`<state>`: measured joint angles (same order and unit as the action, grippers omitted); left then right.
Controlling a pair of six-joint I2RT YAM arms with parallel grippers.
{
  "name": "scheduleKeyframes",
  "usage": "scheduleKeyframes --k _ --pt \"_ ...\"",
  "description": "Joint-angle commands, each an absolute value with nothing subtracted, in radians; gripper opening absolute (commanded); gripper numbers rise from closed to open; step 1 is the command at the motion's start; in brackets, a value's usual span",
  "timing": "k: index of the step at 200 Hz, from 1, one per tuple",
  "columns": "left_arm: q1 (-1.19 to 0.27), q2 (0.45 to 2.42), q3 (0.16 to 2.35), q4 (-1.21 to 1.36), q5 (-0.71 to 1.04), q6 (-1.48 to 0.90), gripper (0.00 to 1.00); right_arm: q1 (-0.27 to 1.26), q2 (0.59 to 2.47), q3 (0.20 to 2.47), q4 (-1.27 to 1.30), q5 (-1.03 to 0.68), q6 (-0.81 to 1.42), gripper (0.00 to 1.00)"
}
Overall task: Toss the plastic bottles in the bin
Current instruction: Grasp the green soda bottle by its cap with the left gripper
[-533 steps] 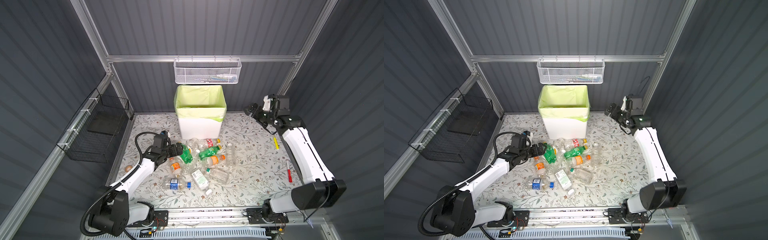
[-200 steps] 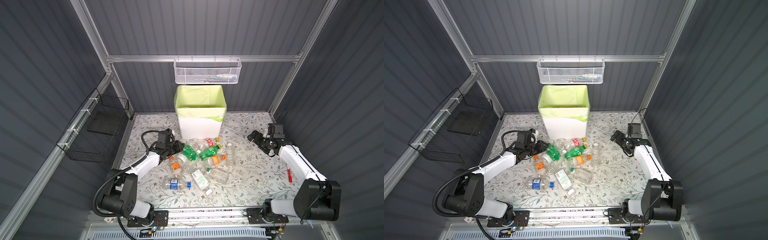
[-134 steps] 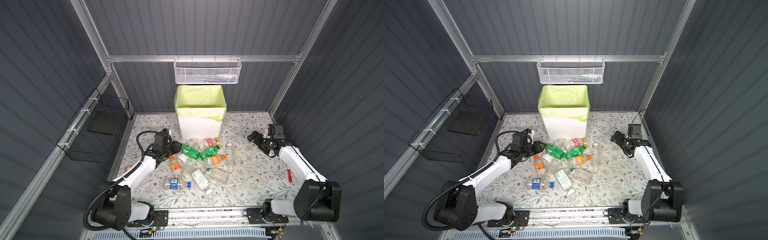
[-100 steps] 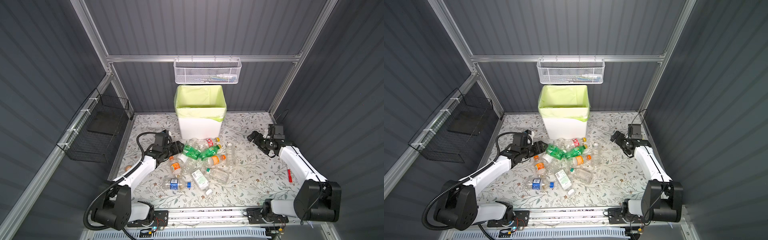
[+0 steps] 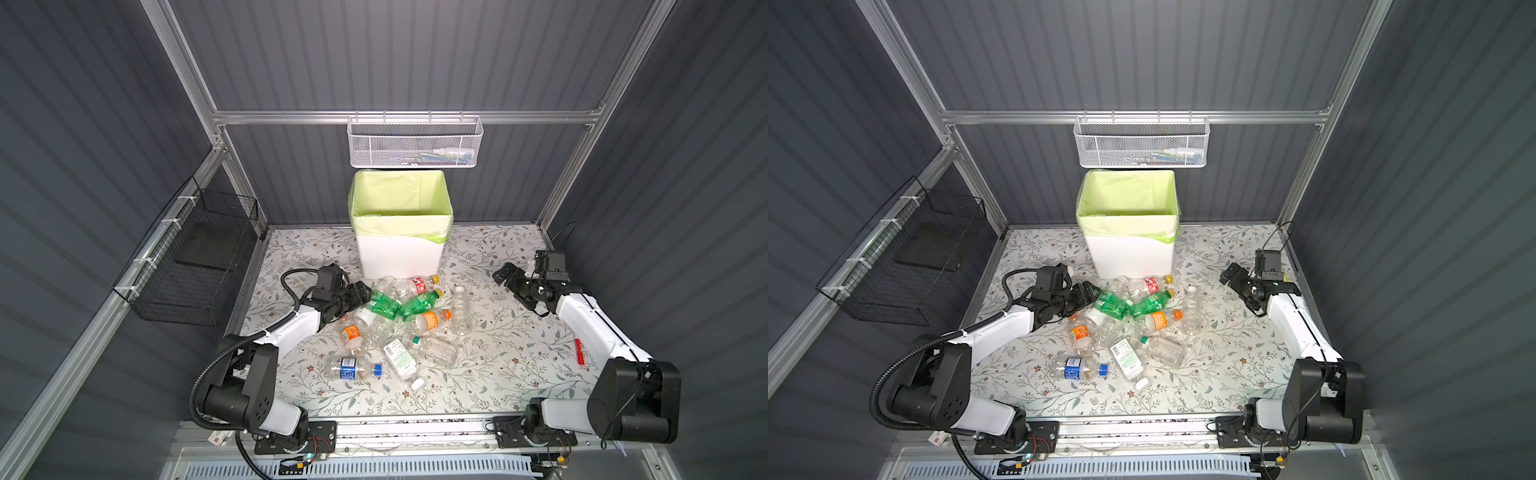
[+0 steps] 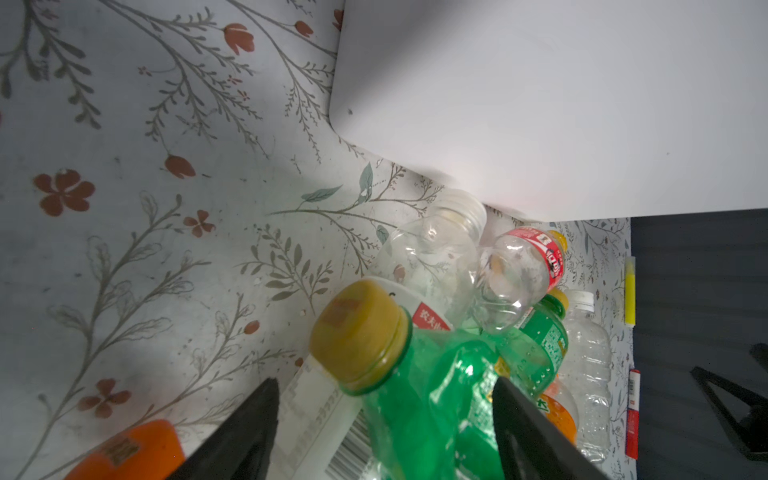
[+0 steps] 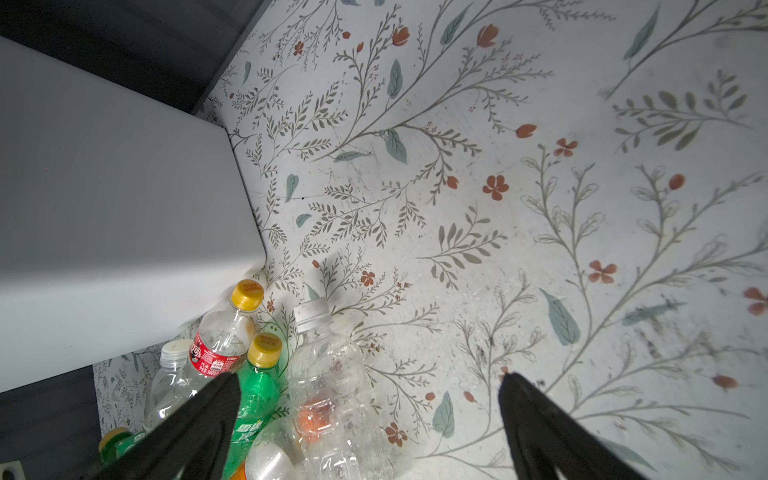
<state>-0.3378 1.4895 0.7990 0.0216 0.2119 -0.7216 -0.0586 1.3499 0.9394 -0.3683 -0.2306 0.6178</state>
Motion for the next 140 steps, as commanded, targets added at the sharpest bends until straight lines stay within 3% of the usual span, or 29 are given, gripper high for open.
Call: scheduleKeyframes --k 1,67,140 --pt "-0.337 1.523 0.804 0.115 0.212 -0.759 0.78 -0.061 1.372 0.919 -0.343 -0.251 0.631 0.99" --pt "-0.337 1.595 0.812 0.196 0.233 -0.783 0.46 -0.061 1.403 0.931 -0.332 -0.266 0.632 0.99" --pt "-0.337 1.598 0.829 0.2 0.234 -0.776 0.25 -0.061 1.423 0.931 -0.322 -0.276 0.638 0.98"
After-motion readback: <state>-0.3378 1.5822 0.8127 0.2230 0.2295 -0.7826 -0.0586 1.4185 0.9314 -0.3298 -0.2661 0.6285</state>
